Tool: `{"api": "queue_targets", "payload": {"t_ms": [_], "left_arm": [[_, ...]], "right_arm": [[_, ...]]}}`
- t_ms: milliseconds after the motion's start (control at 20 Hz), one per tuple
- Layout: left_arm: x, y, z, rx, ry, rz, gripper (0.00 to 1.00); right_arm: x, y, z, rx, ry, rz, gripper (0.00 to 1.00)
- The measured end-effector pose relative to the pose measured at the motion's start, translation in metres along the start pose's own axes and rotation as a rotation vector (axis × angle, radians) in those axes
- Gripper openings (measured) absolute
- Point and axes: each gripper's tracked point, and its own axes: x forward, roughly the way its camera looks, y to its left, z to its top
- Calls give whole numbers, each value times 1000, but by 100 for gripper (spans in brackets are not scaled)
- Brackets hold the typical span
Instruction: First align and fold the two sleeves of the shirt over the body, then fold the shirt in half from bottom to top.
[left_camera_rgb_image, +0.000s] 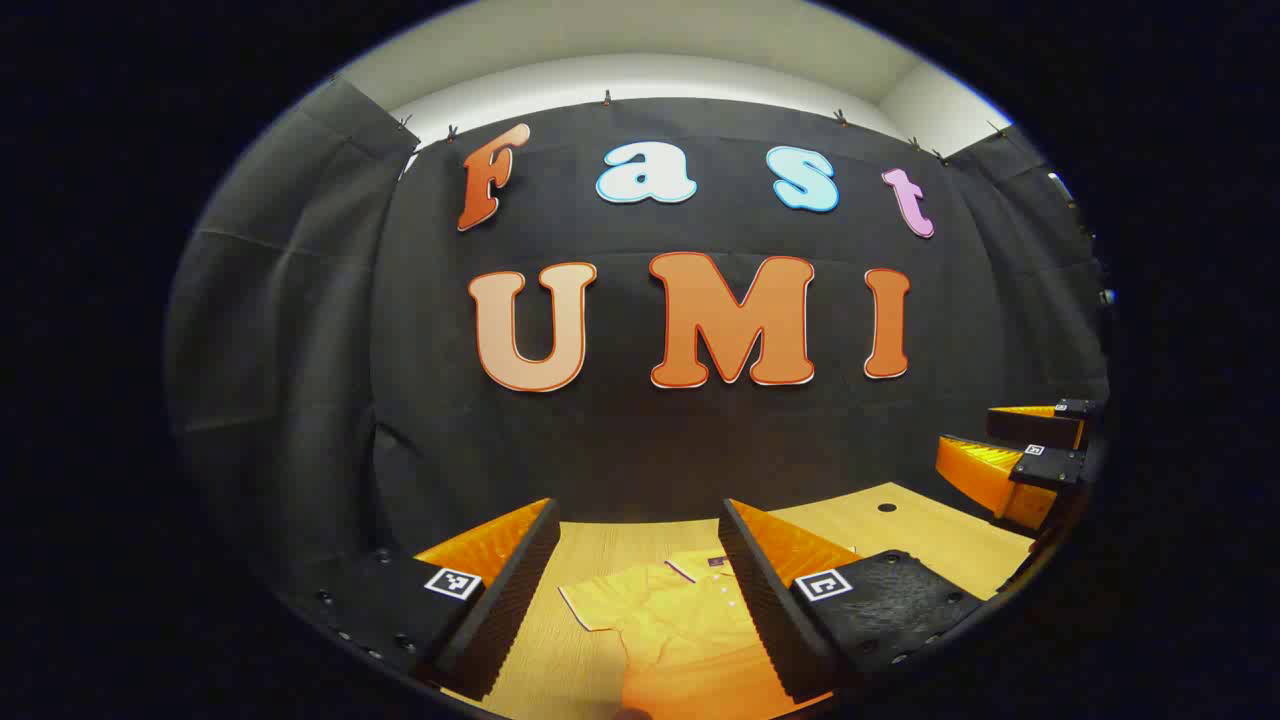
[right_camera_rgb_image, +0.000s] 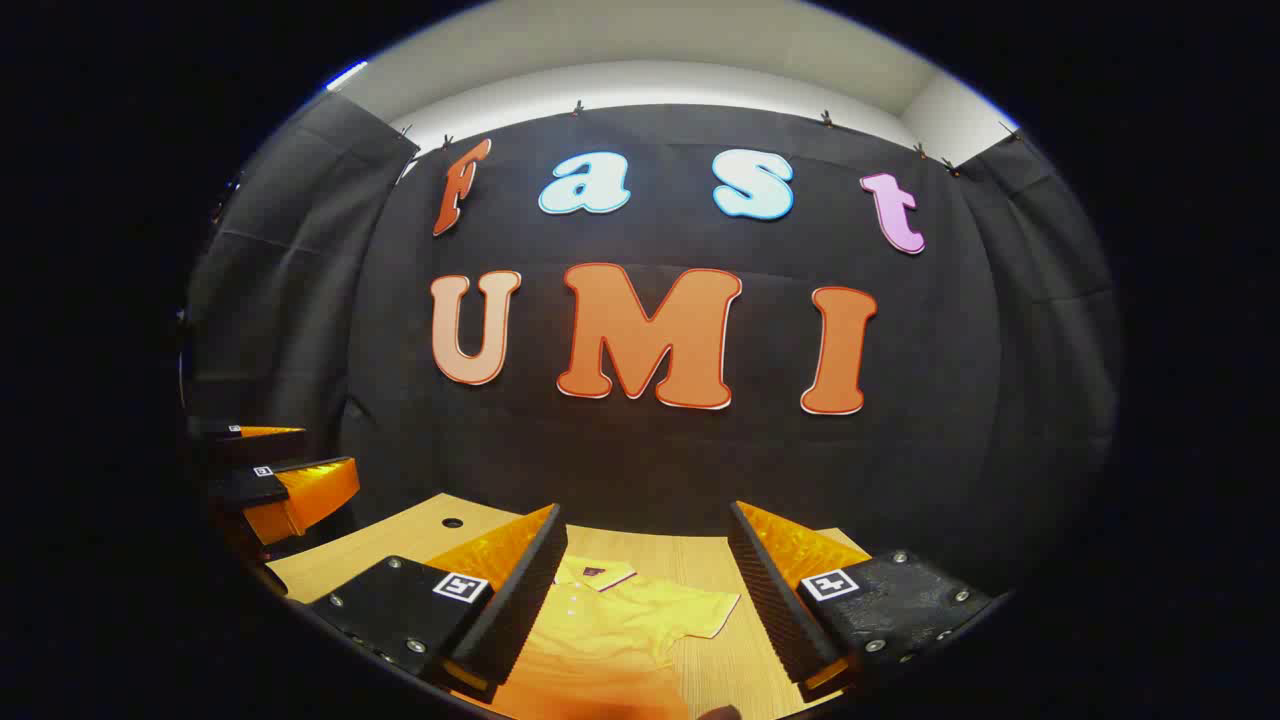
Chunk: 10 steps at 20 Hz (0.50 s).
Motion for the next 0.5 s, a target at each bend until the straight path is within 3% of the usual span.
{"api": "queue_targets", "payload": {"t_ms": [200, 500], "left_arm": [[2, 0, 2, 17, -10, 40, 98], [4, 0, 9, 29, -37, 76, 97]], "right_arm": [[19, 15, -1, 16, 2, 87, 98], [35, 15, -6, 23, 4, 113, 98]]}}
